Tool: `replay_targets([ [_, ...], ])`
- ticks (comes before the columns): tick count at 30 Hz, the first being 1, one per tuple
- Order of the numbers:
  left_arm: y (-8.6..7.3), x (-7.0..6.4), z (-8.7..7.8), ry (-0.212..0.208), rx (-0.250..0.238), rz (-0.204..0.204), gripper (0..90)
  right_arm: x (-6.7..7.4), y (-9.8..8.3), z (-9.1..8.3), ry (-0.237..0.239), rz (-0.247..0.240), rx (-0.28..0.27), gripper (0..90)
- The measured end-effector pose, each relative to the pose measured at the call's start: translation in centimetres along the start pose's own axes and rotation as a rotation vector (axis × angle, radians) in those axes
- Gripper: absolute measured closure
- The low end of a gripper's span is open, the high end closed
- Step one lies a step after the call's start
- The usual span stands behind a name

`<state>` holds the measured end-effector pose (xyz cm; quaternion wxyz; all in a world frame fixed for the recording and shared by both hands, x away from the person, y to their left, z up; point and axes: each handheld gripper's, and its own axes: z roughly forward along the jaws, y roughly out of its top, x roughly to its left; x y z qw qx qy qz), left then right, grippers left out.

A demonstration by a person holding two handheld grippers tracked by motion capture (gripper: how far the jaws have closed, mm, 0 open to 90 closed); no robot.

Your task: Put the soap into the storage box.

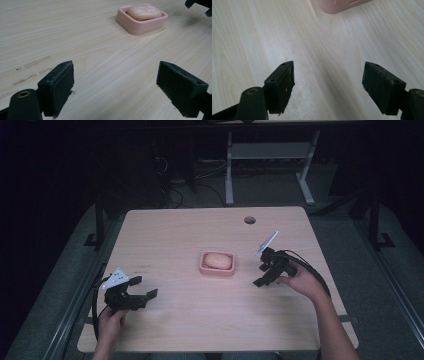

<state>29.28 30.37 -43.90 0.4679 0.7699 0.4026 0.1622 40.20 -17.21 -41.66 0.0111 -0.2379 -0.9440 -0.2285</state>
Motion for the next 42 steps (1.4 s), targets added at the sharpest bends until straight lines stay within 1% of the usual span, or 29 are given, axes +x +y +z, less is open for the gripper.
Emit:
replay_targets([
  [3, 0.0, 0.0, 0.0, 0.001, 0.005, 0.003, 14.3, 0.0, -0.4, -0.1, 0.0, 0.003, -0.007, 25.2],
  [4, 0.0, 0.0, 0.0, 0.001, 0.005, 0.003, 14.3, 0.1, -0.5, -0.1, 0.001, 0.008, -0.001, 25.2],
  [9, 0.0, 0.0, 0.1, 0.001, 0.01, 0.005, 14.2, 0.3, -1.3, -0.4, -0.003, 0.009, -0.019, 25.2],
  [13, 0.0, 0.0, 0.1, -0.001, 0.011, 0.009, 14.3, 0.4, -2.0, -0.5, -0.004, 0.018, -0.02, 25.2],
  [15, 0.0, -0.1, 0.1, -0.002, 0.012, 0.007, 14.2, 0.5, -2.2, -0.5, -0.006, 0.025, -0.008, 25.1],
  [17, 0.0, -0.1, 0.2, -0.001, 0.008, 0.006, 14.3, 0.5, -2.4, -0.5, -0.005, 0.023, -0.011, 25.2],
  [18, 0.0, -0.1, 0.2, -0.002, 0.009, 0.007, 14.3, 0.7, -2.6, -0.7, -0.01, 0.026, -0.021, 25.2],
  [23, 0.0, -0.1, 0.2, -0.003, 0.009, 0.01, 14.3, 0.8, -3.5, -0.7, -0.015, 0.036, -0.032, 25.2],
  [25, 0.0, -0.1, 0.2, -0.002, 0.01, 0.011, 14.3, 0.9, -3.7, -0.7, -0.015, 0.043, -0.02, 25.2],
  [27, 0.0, -0.1, 0.3, -0.002, 0.011, 0.012, 14.3, 1.1, -4.0, -0.8, -0.025, 0.041, -0.029, 25.2],
  [31, -0.1, -0.2, 0.3, -0.003, 0.01, 0.007, 14.3, 1.2, -4.6, -0.8, -0.025, 0.05, -0.037, 25.2],
  [32, 0.0, -0.2, 0.3, -0.003, 0.016, 0.017, 14.3, 1.3, -5.0, -0.8, -0.022, 0.067, -0.042, 25.2],
  [39, -0.1, -0.2, 0.4, -0.006, 0.017, 0.022, 14.3, 1.6, -5.9, -0.8, -0.032, 0.081, -0.048, 25.2],
  [42, -0.1, -0.3, 0.4, -0.006, 0.017, 0.015, 14.3, 1.7, -6.4, -0.9, -0.035, 0.094, -0.054, 25.2],
])
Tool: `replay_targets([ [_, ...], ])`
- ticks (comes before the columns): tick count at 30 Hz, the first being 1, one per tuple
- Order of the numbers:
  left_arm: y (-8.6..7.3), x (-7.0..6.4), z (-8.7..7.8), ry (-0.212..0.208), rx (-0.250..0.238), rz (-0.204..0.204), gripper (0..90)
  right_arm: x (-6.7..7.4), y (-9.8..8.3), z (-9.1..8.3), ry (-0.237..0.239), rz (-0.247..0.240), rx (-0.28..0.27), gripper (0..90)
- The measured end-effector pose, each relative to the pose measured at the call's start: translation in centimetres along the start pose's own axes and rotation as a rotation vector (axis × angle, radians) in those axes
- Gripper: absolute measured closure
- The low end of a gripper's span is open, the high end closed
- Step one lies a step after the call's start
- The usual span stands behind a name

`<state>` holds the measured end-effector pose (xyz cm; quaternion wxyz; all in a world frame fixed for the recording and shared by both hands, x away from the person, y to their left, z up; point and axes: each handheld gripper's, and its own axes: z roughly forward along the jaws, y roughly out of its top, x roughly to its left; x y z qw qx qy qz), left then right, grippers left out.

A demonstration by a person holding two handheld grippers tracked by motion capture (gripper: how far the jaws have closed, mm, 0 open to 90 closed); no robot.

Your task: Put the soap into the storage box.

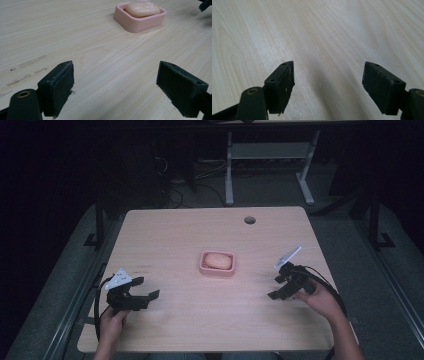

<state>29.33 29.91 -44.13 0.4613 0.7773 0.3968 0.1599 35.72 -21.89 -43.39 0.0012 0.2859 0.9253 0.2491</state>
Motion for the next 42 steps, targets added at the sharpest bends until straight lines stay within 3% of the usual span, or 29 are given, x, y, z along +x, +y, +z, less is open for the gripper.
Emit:
replay_targets([
  [27, 0.0, -0.2, 0.3, -0.005, 0.018, 0.017, 14.3, 1.4, -4.2, -0.2, -0.024, 0.041, -0.065, 25.2],
  [42, 0.0, -0.6, 0.6, -0.008, 0.027, 0.024, 14.3, 3.5, -6.2, -0.3, -0.055, 0.05, -0.105, 25.1],
])
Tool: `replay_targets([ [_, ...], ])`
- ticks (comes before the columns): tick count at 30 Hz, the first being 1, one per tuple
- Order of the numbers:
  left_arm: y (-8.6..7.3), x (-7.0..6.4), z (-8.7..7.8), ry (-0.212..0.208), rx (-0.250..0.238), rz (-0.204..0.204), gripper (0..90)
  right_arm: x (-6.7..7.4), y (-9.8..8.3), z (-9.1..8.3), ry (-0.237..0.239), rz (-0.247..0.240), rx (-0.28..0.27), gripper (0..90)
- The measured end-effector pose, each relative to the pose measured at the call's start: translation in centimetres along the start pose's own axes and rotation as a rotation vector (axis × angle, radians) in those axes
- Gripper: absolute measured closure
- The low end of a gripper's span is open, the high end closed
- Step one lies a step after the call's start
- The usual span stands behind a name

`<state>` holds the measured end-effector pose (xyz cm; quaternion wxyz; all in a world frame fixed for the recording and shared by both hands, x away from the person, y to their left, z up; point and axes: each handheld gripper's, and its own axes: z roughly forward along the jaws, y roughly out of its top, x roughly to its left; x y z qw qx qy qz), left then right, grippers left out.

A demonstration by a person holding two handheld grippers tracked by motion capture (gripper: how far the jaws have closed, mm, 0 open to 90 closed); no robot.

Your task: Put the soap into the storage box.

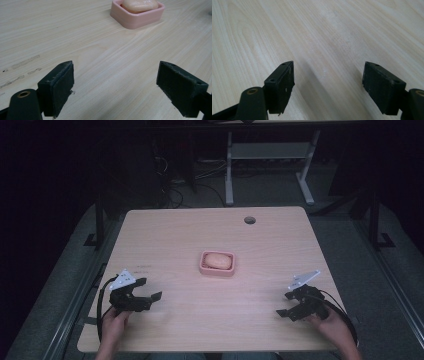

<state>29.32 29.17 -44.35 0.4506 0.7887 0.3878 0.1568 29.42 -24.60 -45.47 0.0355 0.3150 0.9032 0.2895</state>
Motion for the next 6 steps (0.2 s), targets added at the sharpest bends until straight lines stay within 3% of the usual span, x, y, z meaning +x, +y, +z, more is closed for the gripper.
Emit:
replay_targets([
  [3, 0.0, 0.0, 0.0, -0.002, -0.003, 0.002, 14.3, 0.6, -0.7, -0.2, -0.001, 0.02, -0.046, 25.1],
  [6, 0.1, 0.1, 0.1, -0.001, 0.002, 0.011, 14.3, 1.1, -1.2, -0.4, -0.012, 0.028, -0.058, 22.5],
])
